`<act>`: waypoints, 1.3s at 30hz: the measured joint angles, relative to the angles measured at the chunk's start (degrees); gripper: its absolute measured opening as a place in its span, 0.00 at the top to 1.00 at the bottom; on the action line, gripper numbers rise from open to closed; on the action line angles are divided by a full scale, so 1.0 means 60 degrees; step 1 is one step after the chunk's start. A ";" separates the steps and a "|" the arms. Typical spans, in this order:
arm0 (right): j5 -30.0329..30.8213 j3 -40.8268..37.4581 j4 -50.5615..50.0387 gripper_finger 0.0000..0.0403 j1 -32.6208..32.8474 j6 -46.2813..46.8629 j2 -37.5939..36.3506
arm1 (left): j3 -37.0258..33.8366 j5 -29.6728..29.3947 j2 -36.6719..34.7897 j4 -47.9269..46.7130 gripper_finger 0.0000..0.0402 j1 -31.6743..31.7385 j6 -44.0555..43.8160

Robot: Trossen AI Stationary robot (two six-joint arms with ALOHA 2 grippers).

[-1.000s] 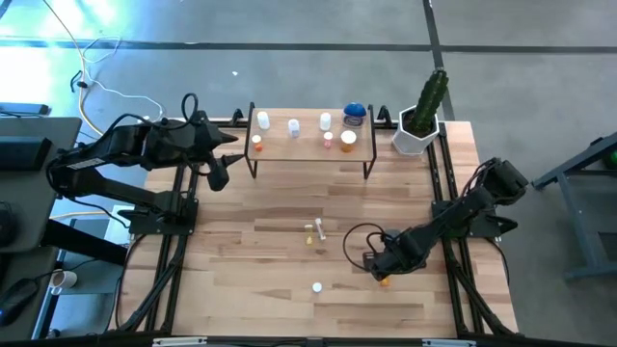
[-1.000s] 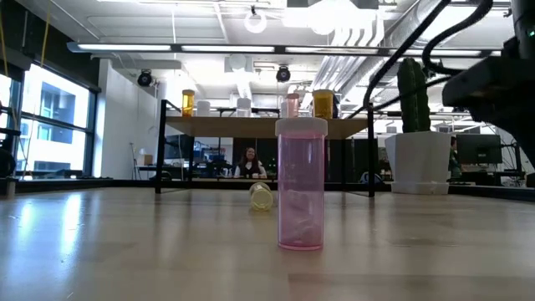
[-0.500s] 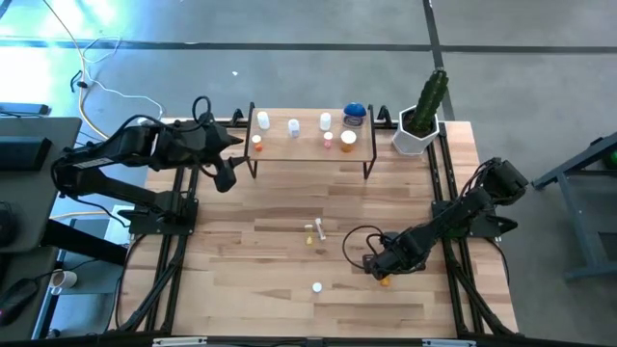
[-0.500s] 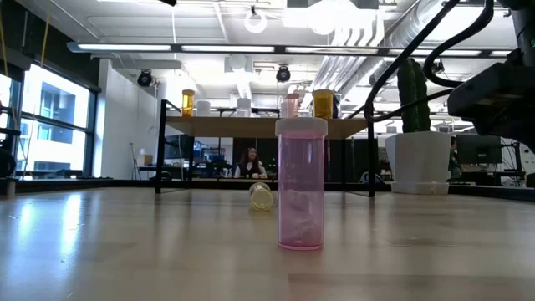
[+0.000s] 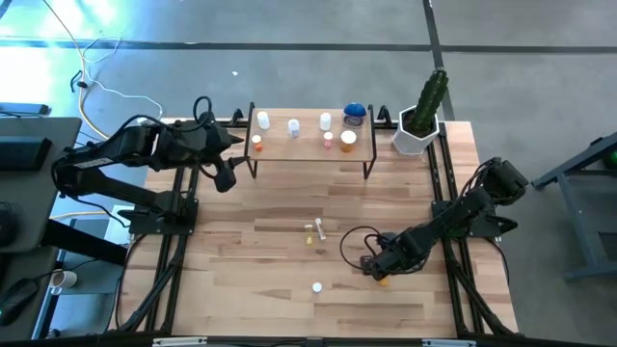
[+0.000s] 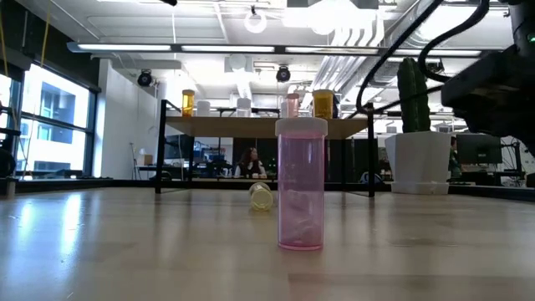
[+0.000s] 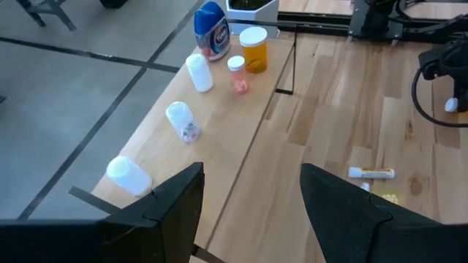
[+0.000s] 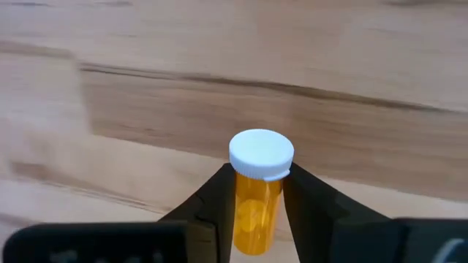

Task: Pick and place medicine bottles onto shelf by color
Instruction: Put the orange pill bottle on the shelf

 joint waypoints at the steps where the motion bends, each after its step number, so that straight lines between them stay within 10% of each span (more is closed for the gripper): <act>1: 0.0148 0.0036 0.0064 0.77 -0.0004 -0.0068 0.0000 | 0.0000 0.0010 -0.0017 0.0000 0.46 0.0000 0.0020; 39: 0.4329 0.2521 0.1262 0.78 -0.2430 -0.4926 0.0000 | 0.0000 0.2454 -0.1492 0.0036 0.46 0.1271 0.0603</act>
